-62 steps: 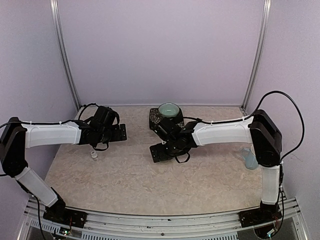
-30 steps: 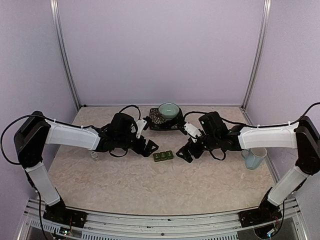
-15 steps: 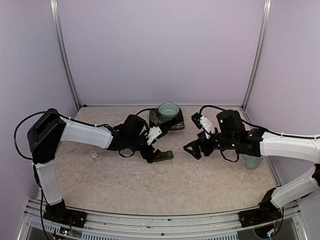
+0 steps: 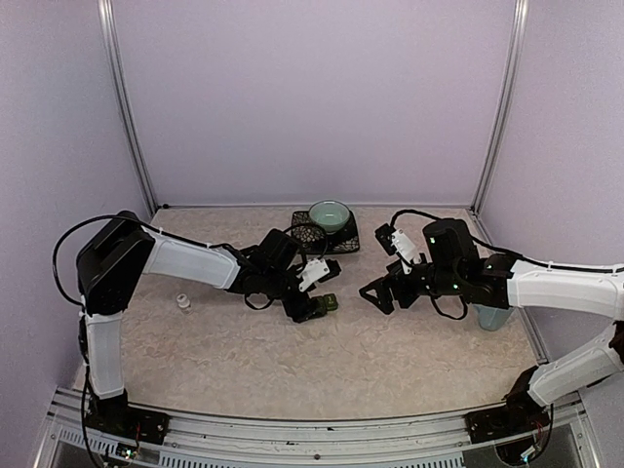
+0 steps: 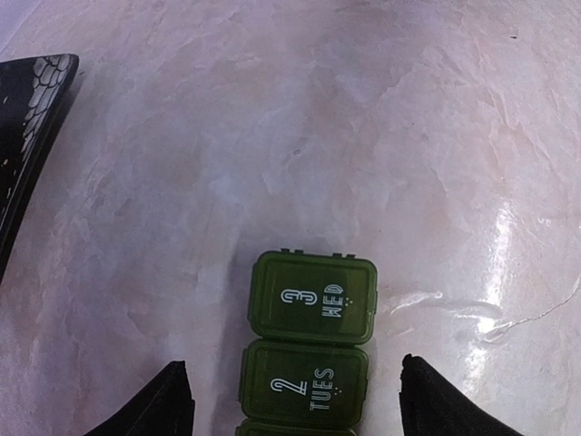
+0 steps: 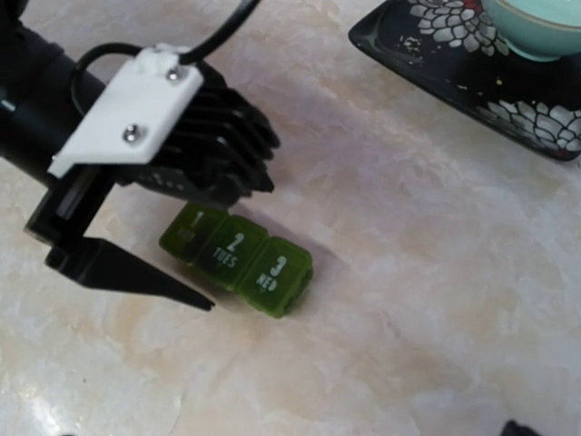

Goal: Sort the pills into containers
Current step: Pick up the pill container from the center of the board.

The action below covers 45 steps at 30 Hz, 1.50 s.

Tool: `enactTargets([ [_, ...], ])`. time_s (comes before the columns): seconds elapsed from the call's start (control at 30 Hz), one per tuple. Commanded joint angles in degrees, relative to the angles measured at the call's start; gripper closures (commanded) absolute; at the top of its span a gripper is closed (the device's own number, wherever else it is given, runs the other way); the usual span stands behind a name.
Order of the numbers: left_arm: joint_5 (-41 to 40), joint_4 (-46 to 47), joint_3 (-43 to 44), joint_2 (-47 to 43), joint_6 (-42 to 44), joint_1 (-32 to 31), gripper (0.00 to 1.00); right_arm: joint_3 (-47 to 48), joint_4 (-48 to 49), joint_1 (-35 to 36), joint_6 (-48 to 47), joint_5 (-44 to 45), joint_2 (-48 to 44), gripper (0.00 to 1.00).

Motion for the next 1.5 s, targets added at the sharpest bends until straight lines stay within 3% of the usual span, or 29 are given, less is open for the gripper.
enactTargets([
  [0.0, 0.21, -1.68, 1.41, 1.39, 1.25, -0.3, 0.27, -0.69, 0.09, -0.36, 0.46, 0.25, 0.33, 0.0],
  [0.43, -0.08, -0.64, -0.32, 1.87, 1.29, -0.81, 0.44, -1.48, 0.91, -0.62, 1.26, -0.53, 1.53, 0.0],
  [0.67, -0.48, -0.55, -0.62, 2.29, 1.24, -0.92, 0.43, -1.89, 1.56, -0.88, 1.95, -1.79, 1.75, 0.0],
  [0.8, -0.66, -0.2, -0.69, 2.31, 0.98, -0.92, 0.54, -2.0, 1.78, -0.97, 2.34, -2.16, 2.15, 0.0],
  [0.9, -0.78, 0.37, -1.11, 1.92, 0.71, -0.92, 0.69, -1.94, 1.89, -0.97, 2.74, -2.88, 2.69, 0.0],
  [1.07, -1.79, 1.87, -2.55, 0.08, 0.2, -1.36, 0.69, -1.8, 2.26, -1.13, 4.66, -5.33, 3.87, 0.0],
  [1.2, -4.06, 3.47, -4.82, -3.97, -0.2, -2.77, 0.69, -0.97, 2.09, -3.24, 10.0, -11.24, 5.6, 0.0],
  [1.47, -10.86, 7.78, -12.9, -15.3, -1.39, -9.55, 0.68, -1.36, 10.06, -8.53, 25.55, -34.14, 11.83, 0.08],
])
